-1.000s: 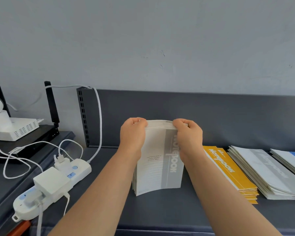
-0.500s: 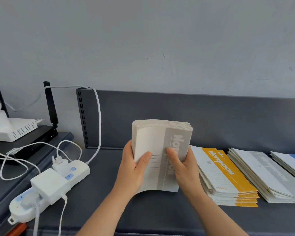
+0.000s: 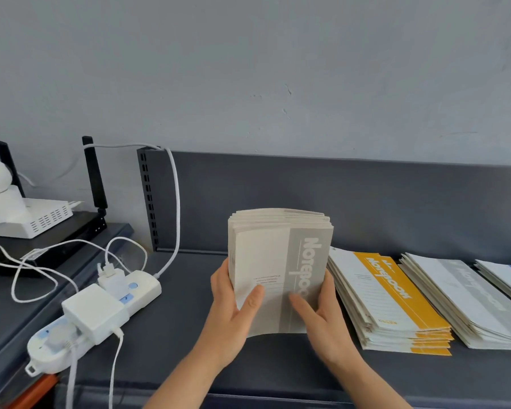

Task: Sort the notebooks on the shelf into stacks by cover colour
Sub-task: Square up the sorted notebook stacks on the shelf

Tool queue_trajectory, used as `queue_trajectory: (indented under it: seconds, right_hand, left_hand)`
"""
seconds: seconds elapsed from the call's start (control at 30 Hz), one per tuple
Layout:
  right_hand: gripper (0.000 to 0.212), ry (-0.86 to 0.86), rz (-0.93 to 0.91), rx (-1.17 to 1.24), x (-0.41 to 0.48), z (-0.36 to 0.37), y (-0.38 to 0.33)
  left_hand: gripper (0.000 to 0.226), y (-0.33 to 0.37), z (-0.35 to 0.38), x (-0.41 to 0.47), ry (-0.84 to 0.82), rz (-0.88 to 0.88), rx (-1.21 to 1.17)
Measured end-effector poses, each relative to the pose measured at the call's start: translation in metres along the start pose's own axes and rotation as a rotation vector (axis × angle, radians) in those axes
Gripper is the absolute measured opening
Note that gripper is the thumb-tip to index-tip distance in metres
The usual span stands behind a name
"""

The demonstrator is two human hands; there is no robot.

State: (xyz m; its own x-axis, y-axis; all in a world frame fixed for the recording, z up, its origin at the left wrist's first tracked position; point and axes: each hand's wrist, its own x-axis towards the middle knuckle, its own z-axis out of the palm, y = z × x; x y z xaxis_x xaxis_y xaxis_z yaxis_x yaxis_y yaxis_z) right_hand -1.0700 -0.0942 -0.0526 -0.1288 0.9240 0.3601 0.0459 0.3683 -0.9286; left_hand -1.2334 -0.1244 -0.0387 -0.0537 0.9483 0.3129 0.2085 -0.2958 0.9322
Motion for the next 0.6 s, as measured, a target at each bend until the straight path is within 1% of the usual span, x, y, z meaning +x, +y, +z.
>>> queue_trajectory:
  seconds: [0.07, 0.13, 0.27, 0.4, 0.47, 0.53, 0.6]
  right_hand:
    - [0.058, 0.017, 0.019, -0.004, 0.0, 0.002, 0.001]
    - [0.058, 0.023, 0.016, -0.004, -0.003, 0.004, 0.0]
    - [0.059, 0.002, -0.009, 0.015, -0.006, 0.002, -0.008]
    - [0.054, -0.019, 0.002, 0.069, -0.002, 0.002, -0.014]
    - [0.054, -0.004, 0.006, 0.086, -0.001, 0.003, -0.014]
    - [0.054, 0.016, 0.011, 0.095, 0.001, 0.004, -0.016]
    - [0.054, 0.034, 0.027, 0.109, 0.002, 0.006, -0.017]
  left_hand:
    - [0.055, 0.001, 0.0, -0.001, 0.009, -0.014, 0.004]
    - [0.054, 0.003, -0.002, 0.0, 0.013, 0.004, 0.01]
    - [0.073, 0.002, -0.012, 0.003, 0.028, 0.037, -0.034]
    - [0.082, 0.003, -0.014, 0.004, 0.031, 0.023, -0.087]
    - [0.086, 0.008, -0.016, 0.005, 0.022, 0.054, -0.102]
    - [0.082, 0.012, -0.017, 0.008, 0.009, 0.064, -0.123]
    - [0.069, 0.012, -0.018, 0.01, -0.002, 0.054, -0.14]
